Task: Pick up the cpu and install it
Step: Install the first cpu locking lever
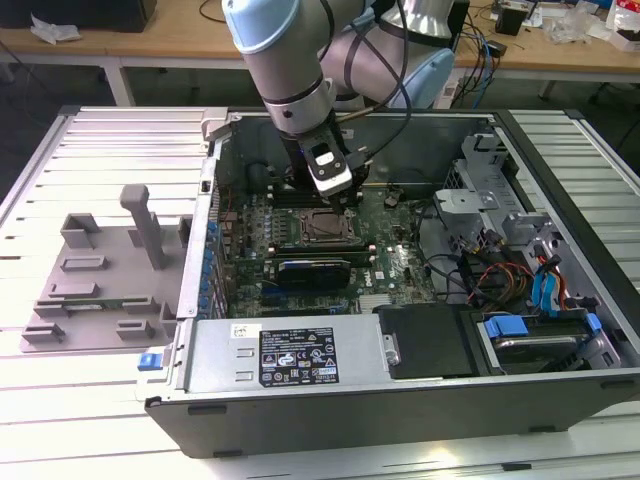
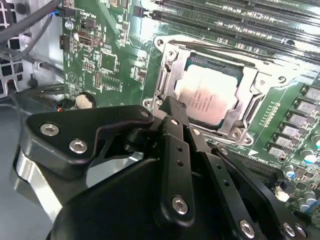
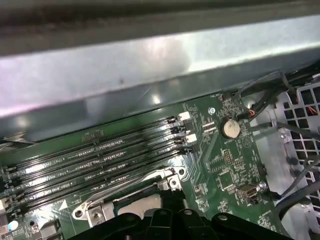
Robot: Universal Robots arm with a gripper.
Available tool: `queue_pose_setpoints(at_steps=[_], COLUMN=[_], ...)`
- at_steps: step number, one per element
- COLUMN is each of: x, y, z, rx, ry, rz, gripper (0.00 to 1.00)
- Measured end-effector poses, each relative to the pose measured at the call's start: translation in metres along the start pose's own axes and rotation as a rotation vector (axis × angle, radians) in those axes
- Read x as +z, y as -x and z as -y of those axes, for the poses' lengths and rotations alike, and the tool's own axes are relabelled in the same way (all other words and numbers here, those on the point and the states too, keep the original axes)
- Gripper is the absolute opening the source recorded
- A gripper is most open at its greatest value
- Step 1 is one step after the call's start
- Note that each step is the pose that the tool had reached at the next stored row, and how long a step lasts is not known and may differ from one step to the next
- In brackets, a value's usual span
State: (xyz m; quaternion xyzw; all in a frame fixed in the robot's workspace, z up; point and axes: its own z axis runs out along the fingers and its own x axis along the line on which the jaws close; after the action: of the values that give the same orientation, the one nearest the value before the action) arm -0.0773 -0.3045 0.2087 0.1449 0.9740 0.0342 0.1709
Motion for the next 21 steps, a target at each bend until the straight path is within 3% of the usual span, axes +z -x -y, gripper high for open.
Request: queue_pose_setpoints(at_steps=[2,3,4,5,6,7,8,9,11,12,16,21], x=[0.0,0.0001,0.0002,0.0004,0.001,0.0014,0.0017,0.0024,0.0033,0.0039,0.004,-0.0016], y=[0.0,0.0,0.0003,0.0008,0.0019,0.003,0.0037,0.0054,0.0074,0.009,0.0091,0.0127], z=[0.0,-0.0001,-0.0002,-0.0003,-0.0006,-0.0009,-0.0011,-0.0017,-0.0023,-0.0027,-0.0028,-0.004], rx=[0.0,0.0,0.0,0.001,0.001,0.001,0.002,0.003,0.003,0.004,0.004,-0.005], ry=[0.0,-0.0011,-0.0052,-0.0114,-0.0214,-0.0288,-0.0336,-0.0459,-0.059,-0.0713,-0.0727,-0.0895], rz=[-0.0001,-0.0036,-0.017,-0.037,-0.0698,-0.0937,-0.1094,-0.1489,-0.1914,-0.2299,-0.2321,-0.2284], gripper=[0.11,0.11,0.11,0.11,0.11,0.11,0.11,0.11,0.11,0.11,0.11,0.11])
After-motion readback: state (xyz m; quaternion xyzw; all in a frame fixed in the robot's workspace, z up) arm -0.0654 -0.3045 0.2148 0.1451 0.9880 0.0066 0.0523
